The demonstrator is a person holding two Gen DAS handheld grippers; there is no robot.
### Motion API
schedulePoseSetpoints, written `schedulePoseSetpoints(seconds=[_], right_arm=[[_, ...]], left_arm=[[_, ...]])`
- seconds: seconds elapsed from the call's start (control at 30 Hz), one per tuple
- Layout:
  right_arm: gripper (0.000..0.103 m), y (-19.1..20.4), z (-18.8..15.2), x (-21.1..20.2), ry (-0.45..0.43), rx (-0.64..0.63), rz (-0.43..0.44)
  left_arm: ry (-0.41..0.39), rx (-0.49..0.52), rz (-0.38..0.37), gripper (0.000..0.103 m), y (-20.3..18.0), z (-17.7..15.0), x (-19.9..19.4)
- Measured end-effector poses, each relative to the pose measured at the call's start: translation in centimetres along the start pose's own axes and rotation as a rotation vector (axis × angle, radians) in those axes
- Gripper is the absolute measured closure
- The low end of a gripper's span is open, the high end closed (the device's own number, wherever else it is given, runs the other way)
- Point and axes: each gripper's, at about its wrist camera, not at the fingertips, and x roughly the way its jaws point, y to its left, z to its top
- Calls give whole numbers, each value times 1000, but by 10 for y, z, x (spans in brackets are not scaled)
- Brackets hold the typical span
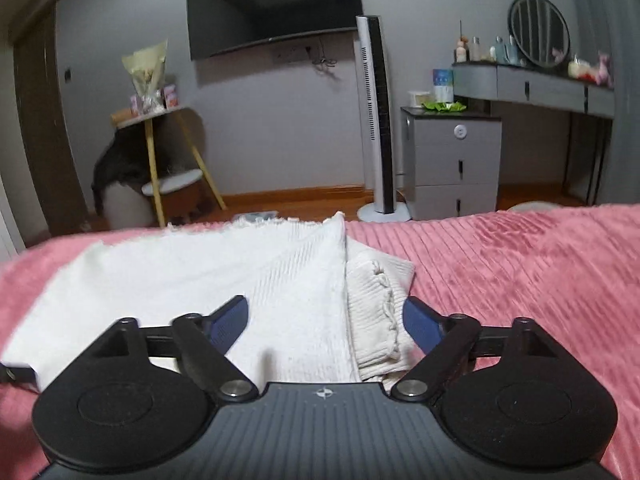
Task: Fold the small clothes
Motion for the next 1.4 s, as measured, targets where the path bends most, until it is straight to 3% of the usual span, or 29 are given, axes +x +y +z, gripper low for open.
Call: schedulePoseSetpoints(seconds=[0.13,0.27,0.4,0.53,0.7,0.87,0.9,1.0,1.1,1.27,1.4], right_arm=[[30,9,-9,6,-5,-16,63],[63,21,-19,8,-5,-66,77],[74,21,-23,11,25,-63,118],[79,22,-23,11,17,-64,111],[79,22,-25,14,29,-64,118],[79,23,-25,14,21,-62,130],[79,24,-25,13,19,-61,134],[79,25,-25,12,14,-60,146],[79,24,-24,11,11,-55,151],[79,14,-19,9,-1,-16,143],[79,5,-17,7,-8,24,133]], left_arm=[[-11,-30,0,9,3,10,1],[-32,-73,-46,9,10,20,4],[-22,-178,-147,9,27,27,15],[21,-259,-201,11,41,33,34],[75,-378,-349,12,53,38,56],[101,-440,-394,11,61,45,76],[103,-454,-406,18,62,47,77],[143,-427,-380,70,59,54,81],[171,-446,-376,78,60,61,80],[113,-340,-380,81,31,81,54],[75,-186,-405,81,-24,101,28]])
